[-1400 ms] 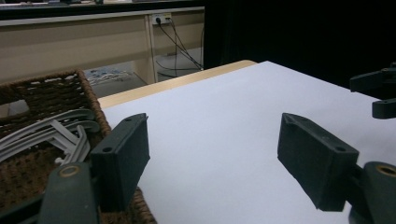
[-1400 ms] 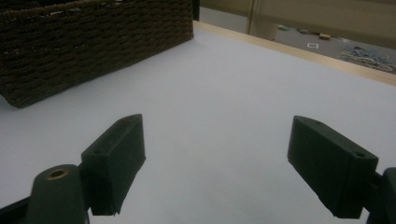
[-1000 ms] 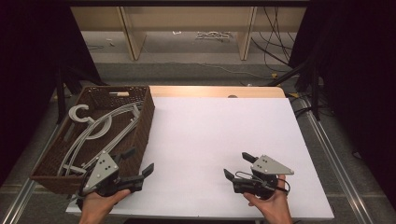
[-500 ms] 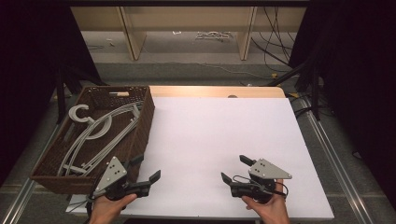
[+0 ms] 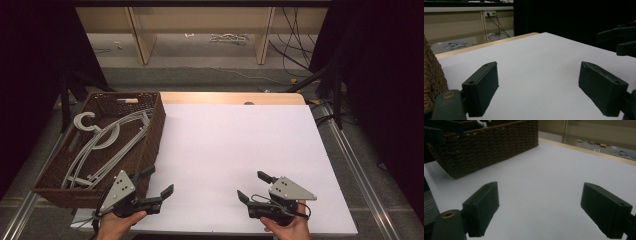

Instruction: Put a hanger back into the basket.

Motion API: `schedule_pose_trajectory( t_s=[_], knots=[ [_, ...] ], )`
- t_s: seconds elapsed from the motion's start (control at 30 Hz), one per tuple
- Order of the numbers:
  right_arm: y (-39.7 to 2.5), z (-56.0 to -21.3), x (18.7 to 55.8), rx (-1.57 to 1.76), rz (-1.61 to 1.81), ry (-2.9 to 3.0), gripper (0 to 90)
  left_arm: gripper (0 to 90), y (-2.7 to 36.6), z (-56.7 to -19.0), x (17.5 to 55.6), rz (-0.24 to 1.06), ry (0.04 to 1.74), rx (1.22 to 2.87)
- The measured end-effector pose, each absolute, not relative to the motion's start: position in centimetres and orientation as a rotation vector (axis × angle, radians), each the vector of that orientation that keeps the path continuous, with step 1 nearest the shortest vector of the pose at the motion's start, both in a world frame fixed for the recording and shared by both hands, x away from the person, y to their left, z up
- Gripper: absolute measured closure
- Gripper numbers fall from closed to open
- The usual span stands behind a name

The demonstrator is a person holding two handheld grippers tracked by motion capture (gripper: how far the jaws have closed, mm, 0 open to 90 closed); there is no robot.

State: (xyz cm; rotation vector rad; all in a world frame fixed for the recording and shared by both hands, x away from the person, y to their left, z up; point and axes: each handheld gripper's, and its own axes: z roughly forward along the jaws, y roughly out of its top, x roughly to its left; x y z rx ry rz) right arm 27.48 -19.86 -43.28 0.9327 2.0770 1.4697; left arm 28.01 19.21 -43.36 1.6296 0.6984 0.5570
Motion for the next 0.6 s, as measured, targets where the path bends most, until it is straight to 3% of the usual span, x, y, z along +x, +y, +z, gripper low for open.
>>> schedule_pose_trajectory(
  t_s=[0.6],
  knots=[
    [-19.84, -43.27, 27.64, 0.934, 1.449, 2.079, 16.3, 16.4, 18.95, -43.71, 28.16, 0.558, 0.692, 1.657]
  ],
)
